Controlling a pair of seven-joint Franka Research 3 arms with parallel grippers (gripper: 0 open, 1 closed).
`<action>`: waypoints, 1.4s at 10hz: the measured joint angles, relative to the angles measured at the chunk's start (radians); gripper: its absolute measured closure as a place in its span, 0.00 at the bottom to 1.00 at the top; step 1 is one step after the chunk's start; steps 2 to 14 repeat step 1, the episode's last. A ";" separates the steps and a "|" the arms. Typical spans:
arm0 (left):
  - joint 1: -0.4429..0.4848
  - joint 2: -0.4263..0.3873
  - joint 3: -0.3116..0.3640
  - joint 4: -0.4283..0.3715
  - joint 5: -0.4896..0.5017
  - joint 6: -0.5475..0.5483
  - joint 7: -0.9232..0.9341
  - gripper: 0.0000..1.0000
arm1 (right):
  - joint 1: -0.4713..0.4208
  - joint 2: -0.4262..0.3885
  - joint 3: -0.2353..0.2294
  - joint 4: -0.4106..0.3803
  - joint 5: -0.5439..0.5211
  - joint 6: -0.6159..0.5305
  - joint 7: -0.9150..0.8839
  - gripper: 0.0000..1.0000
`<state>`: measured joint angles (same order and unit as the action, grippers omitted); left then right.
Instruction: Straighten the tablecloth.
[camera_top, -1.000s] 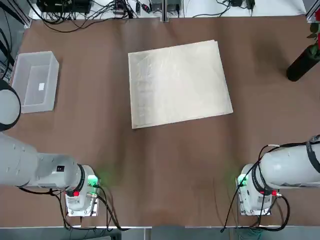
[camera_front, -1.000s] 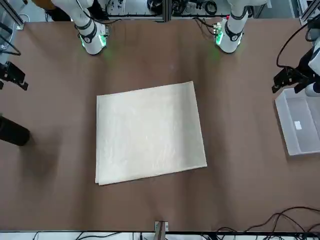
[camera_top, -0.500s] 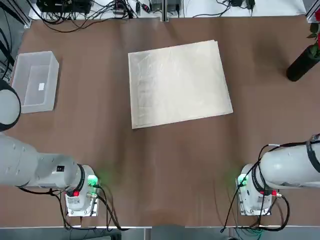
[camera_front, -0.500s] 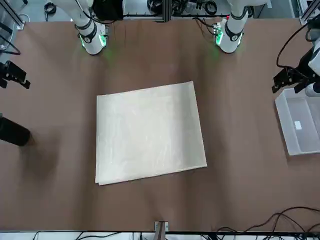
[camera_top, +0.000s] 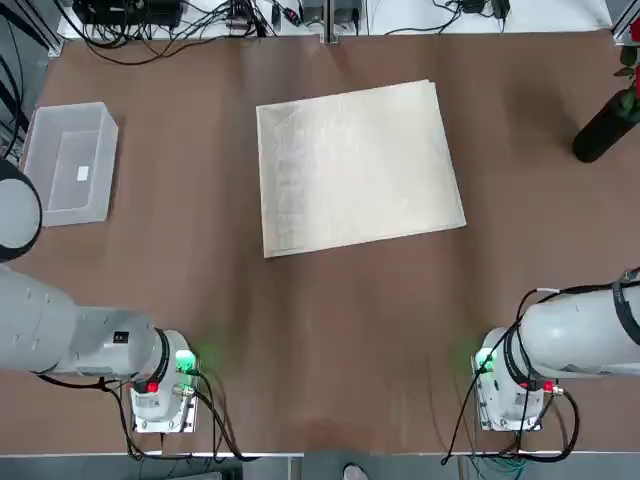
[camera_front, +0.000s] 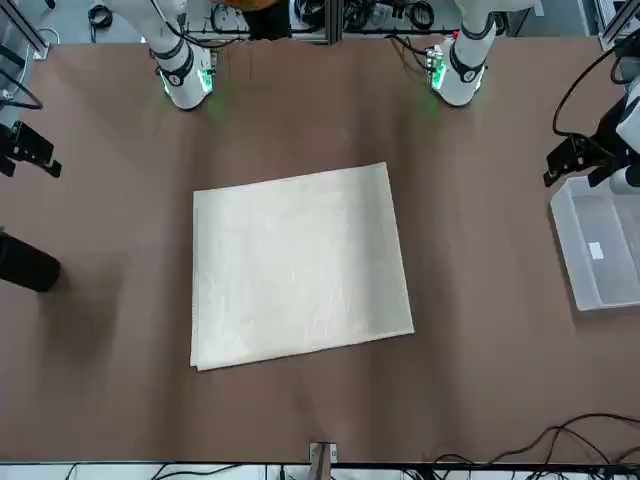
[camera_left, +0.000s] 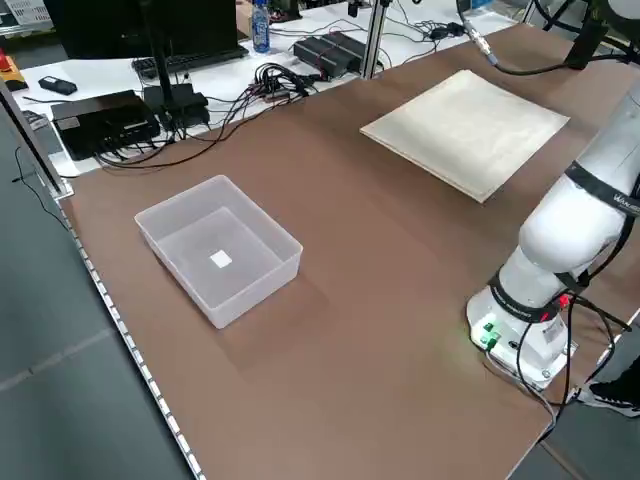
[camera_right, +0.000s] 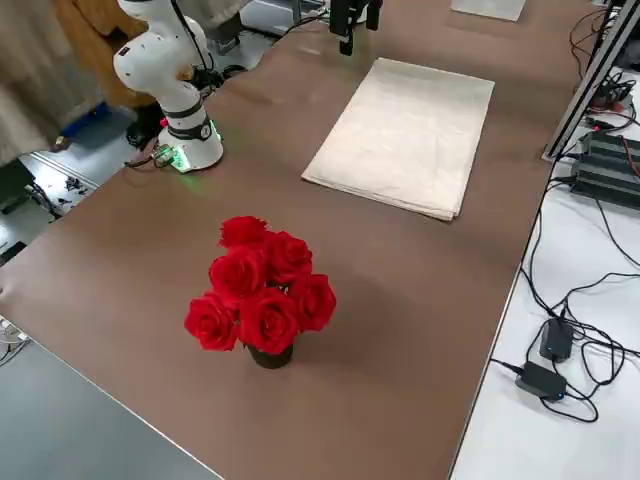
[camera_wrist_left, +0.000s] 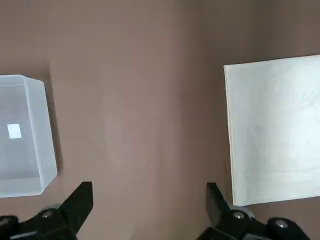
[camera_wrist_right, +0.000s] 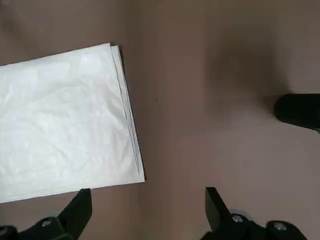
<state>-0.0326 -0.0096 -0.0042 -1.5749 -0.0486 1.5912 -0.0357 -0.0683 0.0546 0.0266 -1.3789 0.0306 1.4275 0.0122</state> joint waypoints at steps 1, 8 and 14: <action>0.000 0.000 0.000 0.000 0.000 0.000 0.000 0.00 | 0.000 0.000 0.000 0.000 0.000 0.000 0.000 0.00; 0.000 0.000 0.000 0.000 0.000 0.000 0.000 0.00 | 0.000 0.000 0.000 0.000 0.000 0.000 0.000 0.00; 0.000 0.000 0.000 0.000 0.000 0.000 0.000 0.00 | 0.000 0.000 0.000 0.000 0.000 0.000 0.000 0.00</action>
